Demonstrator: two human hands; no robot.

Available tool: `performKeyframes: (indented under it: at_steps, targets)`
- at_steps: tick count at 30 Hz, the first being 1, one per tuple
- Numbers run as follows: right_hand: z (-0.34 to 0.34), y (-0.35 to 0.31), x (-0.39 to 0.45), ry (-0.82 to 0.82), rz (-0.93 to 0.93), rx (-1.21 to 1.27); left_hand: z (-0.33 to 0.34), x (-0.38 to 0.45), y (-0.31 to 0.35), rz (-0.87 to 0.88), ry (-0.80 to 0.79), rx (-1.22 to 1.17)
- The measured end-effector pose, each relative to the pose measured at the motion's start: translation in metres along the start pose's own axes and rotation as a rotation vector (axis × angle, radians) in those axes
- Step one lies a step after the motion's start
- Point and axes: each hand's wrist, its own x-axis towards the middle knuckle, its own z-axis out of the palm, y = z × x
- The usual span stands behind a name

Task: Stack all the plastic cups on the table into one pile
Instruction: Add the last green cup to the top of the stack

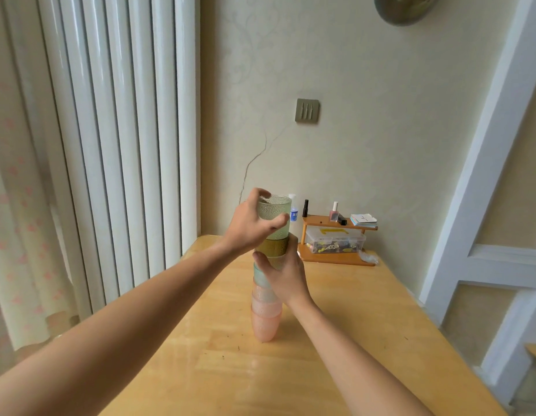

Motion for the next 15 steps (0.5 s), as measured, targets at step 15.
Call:
performKeyframes:
  at_steps: [15]
  targets:
    - [-0.002, 0.004, -0.003, -0.074, 0.06, -0.03, 0.031, -0.025, -0.021, -0.017, 0.119, -0.144]
